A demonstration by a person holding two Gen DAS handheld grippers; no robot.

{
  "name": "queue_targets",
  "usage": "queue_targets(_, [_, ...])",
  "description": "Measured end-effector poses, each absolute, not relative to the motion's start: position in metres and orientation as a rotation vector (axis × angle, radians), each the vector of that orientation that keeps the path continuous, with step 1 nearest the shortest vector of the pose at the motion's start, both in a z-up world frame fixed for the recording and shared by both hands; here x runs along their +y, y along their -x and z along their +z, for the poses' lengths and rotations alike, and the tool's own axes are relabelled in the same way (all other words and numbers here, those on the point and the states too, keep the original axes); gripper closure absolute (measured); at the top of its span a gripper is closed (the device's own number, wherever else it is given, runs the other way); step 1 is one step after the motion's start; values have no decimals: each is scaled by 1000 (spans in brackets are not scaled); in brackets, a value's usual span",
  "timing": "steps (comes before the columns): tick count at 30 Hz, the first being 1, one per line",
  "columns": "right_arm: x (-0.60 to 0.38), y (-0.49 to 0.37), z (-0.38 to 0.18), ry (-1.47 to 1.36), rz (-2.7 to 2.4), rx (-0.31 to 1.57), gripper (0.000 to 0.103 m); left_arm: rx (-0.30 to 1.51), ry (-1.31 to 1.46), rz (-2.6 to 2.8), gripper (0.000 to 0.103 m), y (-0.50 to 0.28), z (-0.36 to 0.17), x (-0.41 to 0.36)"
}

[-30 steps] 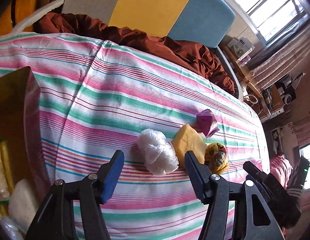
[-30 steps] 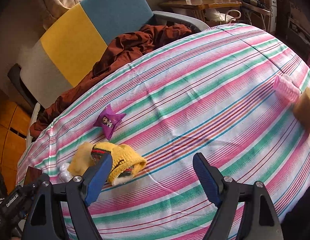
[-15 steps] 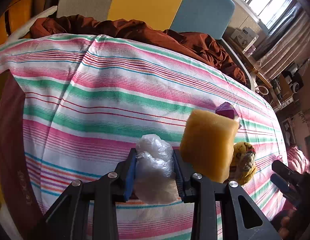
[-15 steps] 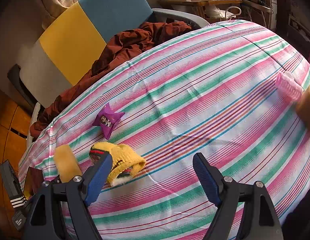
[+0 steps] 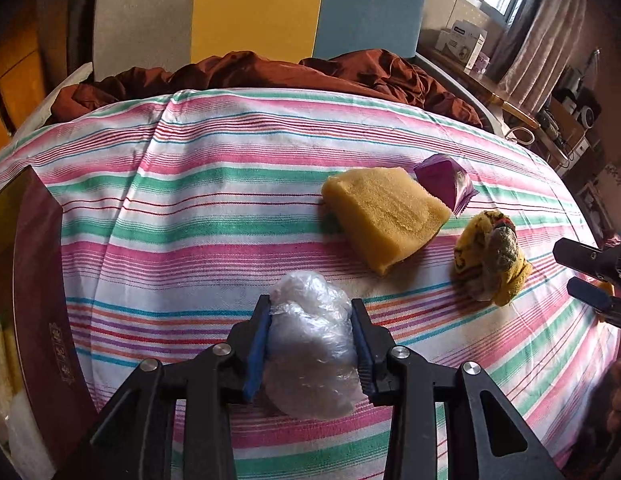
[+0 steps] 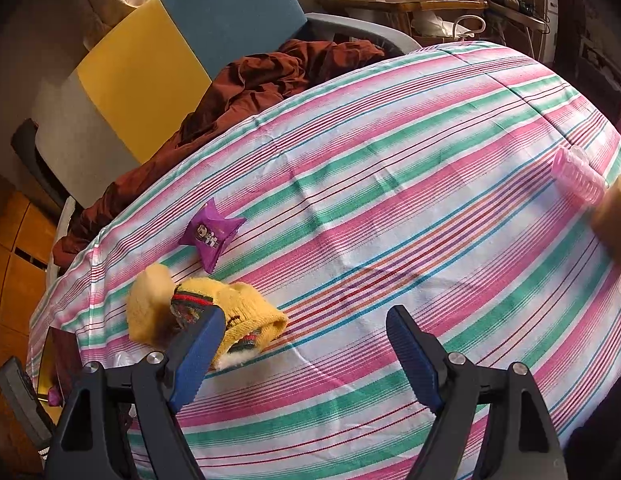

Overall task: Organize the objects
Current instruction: 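Grasp the purple snack packet with the right gripper while the left holds the plastic bag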

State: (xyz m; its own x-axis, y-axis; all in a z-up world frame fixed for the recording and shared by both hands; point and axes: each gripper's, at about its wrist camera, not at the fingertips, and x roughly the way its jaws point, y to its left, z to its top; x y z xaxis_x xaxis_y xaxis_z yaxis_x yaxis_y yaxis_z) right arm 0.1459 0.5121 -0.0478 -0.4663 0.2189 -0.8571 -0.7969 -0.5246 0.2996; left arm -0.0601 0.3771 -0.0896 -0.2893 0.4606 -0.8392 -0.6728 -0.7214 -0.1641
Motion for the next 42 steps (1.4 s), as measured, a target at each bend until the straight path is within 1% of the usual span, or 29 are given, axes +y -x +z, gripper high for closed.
queue_targets(4, [510, -143, -48, 1056, 2042, 932, 19, 340, 1163, 2082, 64, 50, -91, 378])
queue_targets(16, [497, -129, -41, 1093, 2124, 877, 19, 353, 1094, 2104, 64, 45, -94, 377])
queue_targets(17, [495, -123, -37, 1105, 2149, 850, 19, 352, 1092, 2104, 64, 45, -94, 377])
queue_targets(23, [492, -66, -24, 1246, 2287, 517, 19, 333, 1084, 2104, 64, 46, -95, 375])
queue_targets(27, [495, -25, -37, 1374, 2297, 358, 20, 318, 1084, 2101, 64, 47, -94, 374])
queue_targets(30, [499, -2, -51, 1438, 2286, 289, 21, 308, 1083, 2100, 64, 47, -94, 374])
queue_targets(32, [504, 11, -61, 1487, 2270, 265, 24, 298, 1085, 2096, 64, 47, -94, 373])
queue_targets(33, [507, 17, -67, 1514, 2259, 263, 28, 296, 1085, 2095, 64, 48, -94, 373])
queue_targets(34, [511, 20, -73, 1536, 2244, 261, 35, 295, 1085, 2095, 64, 48, -94, 373])
queue_targets(35, [513, 22, -76, 1541, 2227, 250, 43, 293, 1084, 2095, 64, 48, -94, 372])
queue_targets(36, [516, 23, -79, 1539, 2226, 259, 72, 290, 1084, 2094, 63, 47, -94, 372])
queue_targets(37, [519, 22, -79, 1531, 2229, 279, 71, 286, 1084, 2093, 63, 47, -94, 372])
queue_targets(39, [522, 16, -78, 1529, 2233, 301, 71, 279, 1085, 2091, 63, 48, -93, 371])
queue_targets(42, [530, -3, -80, 1534, 2179, 280, 71, 279, 1083, 2091, 63, 47, -93, 371])
